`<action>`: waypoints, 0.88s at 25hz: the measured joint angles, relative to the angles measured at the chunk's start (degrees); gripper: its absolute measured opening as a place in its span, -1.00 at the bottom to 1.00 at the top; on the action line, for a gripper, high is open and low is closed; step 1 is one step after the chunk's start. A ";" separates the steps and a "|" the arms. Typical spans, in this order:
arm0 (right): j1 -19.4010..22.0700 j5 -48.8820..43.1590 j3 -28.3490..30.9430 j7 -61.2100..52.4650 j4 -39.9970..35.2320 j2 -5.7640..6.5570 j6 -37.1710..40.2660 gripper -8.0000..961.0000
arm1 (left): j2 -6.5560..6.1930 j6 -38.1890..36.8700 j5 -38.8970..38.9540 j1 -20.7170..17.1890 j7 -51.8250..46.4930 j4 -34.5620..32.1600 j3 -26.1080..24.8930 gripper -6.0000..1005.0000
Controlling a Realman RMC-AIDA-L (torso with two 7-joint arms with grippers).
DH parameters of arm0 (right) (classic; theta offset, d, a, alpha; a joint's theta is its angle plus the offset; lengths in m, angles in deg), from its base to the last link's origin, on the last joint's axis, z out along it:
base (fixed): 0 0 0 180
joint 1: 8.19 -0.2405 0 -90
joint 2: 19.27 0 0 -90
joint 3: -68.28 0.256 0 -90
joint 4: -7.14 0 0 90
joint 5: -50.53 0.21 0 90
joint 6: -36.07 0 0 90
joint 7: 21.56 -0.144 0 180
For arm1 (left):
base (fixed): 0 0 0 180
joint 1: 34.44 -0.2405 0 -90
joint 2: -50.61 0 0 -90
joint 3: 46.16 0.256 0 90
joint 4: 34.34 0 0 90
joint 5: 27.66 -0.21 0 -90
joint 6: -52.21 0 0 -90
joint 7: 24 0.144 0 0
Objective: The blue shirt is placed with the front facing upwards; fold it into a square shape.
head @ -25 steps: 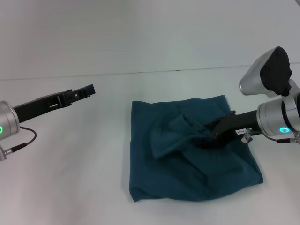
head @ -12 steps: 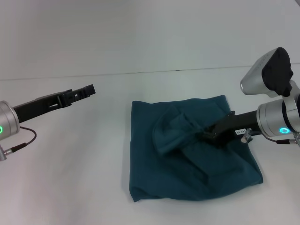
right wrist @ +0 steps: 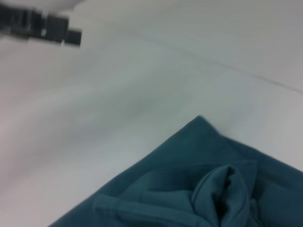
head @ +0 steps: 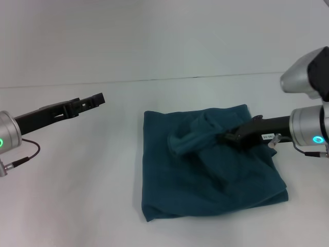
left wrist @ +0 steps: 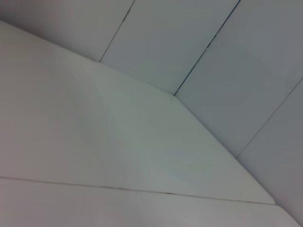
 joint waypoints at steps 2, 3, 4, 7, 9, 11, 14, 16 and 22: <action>0.72 1.85 0.67 0.47 0.00 0.09 0.18 -0.84 | -0.01 0.01 0.16 -0.01 0.23 0.01 0.00 0.80; 1.11 3.01 0.92 0.88 0.00 0.16 0.39 -0.84 | -0.02 0.03 0.22 -0.01 0.29 0.03 0.00 0.80; 1.48 4.12 1.17 1.21 0.00 0.21 0.54 -0.84 | -0.07 0.05 0.23 -0.02 0.32 0.03 0.00 0.80; 2.03 7.03 2.07 1.76 -0.08 0.34 1.06 -0.84 | -0.18 0.10 0.25 -0.03 0.36 -0.03 0.00 0.80; 2.08 8.46 2.86 2.20 -0.08 0.41 1.73 -0.84 | -0.20 0.13 0.26 -0.03 0.39 -0.07 0.00 0.80; 2.09 9.32 3.95 2.43 -0.08 0.42 2.15 -0.84 | -0.26 0.15 0.28 -0.02 0.41 -0.08 0.00 0.80; 2.27 10.54 7.12 2.45 -0.04 0.47 2.84 -0.84 | -0.29 0.03 0.29 -0.02 0.43 -0.13 0.00 0.80; 2.40 10.75 8.00 2.46 0.03 0.53 3.17 -0.84 | -0.29 -0.11 0.31 -0.06 0.44 -0.19 0.00 0.80; 3.84 11.00 10.76 2.48 0.77 0.37 3.55 -0.84 | -0.26 -0.10 0.33 -0.12 0.45 -0.14 0.00 0.80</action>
